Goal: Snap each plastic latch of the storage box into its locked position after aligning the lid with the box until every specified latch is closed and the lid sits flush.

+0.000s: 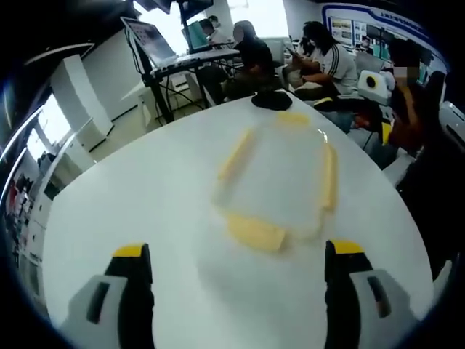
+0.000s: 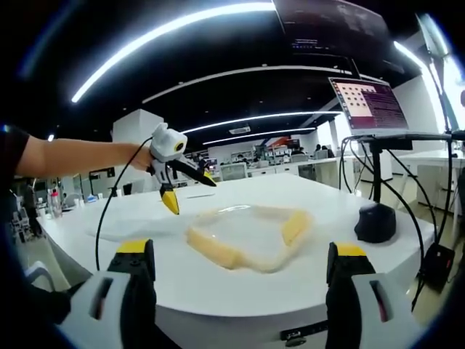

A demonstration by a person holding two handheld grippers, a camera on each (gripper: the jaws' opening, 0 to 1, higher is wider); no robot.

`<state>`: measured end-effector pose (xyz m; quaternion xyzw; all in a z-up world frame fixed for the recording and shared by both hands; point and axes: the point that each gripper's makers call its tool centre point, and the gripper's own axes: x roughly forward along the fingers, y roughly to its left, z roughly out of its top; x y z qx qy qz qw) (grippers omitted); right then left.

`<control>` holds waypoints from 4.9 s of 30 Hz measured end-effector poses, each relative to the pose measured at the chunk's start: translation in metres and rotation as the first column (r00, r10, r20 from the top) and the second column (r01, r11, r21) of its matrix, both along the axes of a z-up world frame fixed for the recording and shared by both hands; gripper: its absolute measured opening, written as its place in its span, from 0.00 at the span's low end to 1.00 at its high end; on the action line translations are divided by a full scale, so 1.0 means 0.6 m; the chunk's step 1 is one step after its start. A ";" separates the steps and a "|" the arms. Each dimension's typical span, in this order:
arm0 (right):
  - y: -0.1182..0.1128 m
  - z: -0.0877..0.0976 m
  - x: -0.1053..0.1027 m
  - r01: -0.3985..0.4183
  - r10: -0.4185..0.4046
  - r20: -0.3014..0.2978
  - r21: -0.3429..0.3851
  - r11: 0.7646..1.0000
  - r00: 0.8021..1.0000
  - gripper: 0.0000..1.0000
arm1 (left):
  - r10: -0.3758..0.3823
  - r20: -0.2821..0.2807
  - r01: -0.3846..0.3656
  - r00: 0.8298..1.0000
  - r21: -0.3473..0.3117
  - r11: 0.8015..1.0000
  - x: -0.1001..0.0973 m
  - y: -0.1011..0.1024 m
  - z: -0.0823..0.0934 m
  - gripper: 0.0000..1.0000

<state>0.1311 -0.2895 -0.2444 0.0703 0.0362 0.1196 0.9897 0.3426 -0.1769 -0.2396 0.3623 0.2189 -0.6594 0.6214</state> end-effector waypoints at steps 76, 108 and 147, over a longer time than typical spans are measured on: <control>-0.031 -0.012 -0.014 0.032 -0.032 -0.005 0.031 0.999 0.999 0.99 | -0.156 0.015 0.151 0.988 0.175 0.973 -0.029 -0.036 -0.043 0.95; -0.070 -0.022 -0.020 0.069 -0.068 -0.013 0.043 0.997 0.998 0.99 | -0.235 0.015 0.221 0.972 0.279 0.934 -0.049 -0.042 -0.069 0.91; -0.085 -0.028 -0.029 0.077 -0.076 -0.021 0.056 0.995 0.997 0.99 | -0.301 -0.018 0.291 0.954 0.306 0.906 -0.070 -0.054 -0.080 0.84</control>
